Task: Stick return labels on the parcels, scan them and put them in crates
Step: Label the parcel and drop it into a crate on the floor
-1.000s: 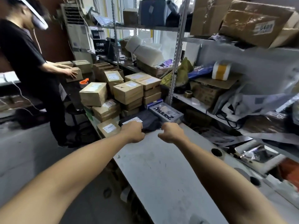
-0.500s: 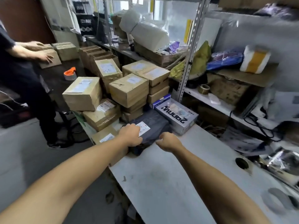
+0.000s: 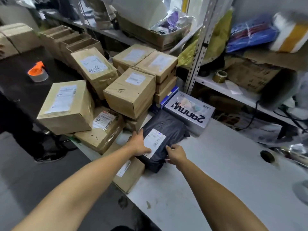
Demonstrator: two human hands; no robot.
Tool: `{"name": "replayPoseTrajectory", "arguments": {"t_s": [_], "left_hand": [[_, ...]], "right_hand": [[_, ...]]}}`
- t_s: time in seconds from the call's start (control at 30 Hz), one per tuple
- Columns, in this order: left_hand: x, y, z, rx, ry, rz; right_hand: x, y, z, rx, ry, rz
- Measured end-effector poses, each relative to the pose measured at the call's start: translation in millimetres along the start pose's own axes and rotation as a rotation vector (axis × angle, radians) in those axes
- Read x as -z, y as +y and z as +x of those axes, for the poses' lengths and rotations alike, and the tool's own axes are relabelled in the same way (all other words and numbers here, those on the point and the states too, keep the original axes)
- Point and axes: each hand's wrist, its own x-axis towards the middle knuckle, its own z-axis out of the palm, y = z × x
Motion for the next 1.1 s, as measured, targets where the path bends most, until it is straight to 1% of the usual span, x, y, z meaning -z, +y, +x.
{"name": "replayPoseTrajectory", "arguments": {"t_s": [0.13, 0.2, 0.27, 0.37, 0.43, 0.5, 0.57, 0.7, 0.8, 0.83, 0.93, 0.97, 1.0, 1.03, 1.1], "left_hand": [[1.3, 2.0, 2.0, 0.006, 0.034, -0.082], [-2.4, 8.8, -2.1, -0.014, 0.030, -0.127], [-10.5, 17.1, -7.0, -0.031, 0.005, -0.183], [-30.4, 31.8, -17.3, -0.046, -0.088, -0.381], [-47.9, 43.9, -25.6, -0.045, -0.154, -0.557], [-62.5, 58.7, -37.7, -0.021, -0.217, -0.673], [-75.6, 74.7, -51.5, -0.014, -0.293, -0.725], [-111.5, 110.8, -85.4, 0.000, -0.512, -0.768], [-152.7, 133.7, -105.0, -0.037, -0.637, -0.867], [-166.6, 141.2, -111.8, -0.064, -0.645, -0.883], [-196.6, 161.5, -128.5, -0.131, -0.596, -0.947], [-206.3, 170.8, -135.0, -0.147, -0.581, -0.975], [-215.1, 179.3, -141.1, -0.163, -0.569, -0.993], [-222.8, 187.0, -146.8, -0.179, -0.551, -0.992], [-236.7, 198.4, -153.9, -0.195, -0.494, -0.951]], "right_hand": [[10.6, -8.9, -9.9, -0.004, -0.041, 0.234], [21.1, -7.9, -18.2, -0.007, -0.009, 0.345], [35.0, -3.8, -28.3, 0.004, 0.058, 0.397], [65.0, 4.6, -50.3, 0.036, 0.132, 0.413], [90.6, 14.6, -66.7, 0.058, 0.152, 0.424], [119.7, 28.7, -85.9, 0.071, 0.157, 0.425], [149.9, 47.9, -104.5, 0.075, 0.153, 0.443], [203.6, 93.2, -141.3, 0.057, 0.172, 0.531], [233.4, 127.4, -166.8, 0.048, 0.171, 0.554], [242.3, 138.2, -176.0, 0.049, 0.184, 0.545], [262.1, 164.2, -198.6, 0.073, 0.212, 0.463], [270.5, 177.4, -205.8, 0.087, 0.235, 0.444], [279.2, 192.6, -213.4, 0.101, 0.291, 0.428], [289.4, 211.1, -221.4, 0.110, 0.402, 0.376], [311.7, 255.1, -241.9, 0.092, 0.711, 0.138]]}}
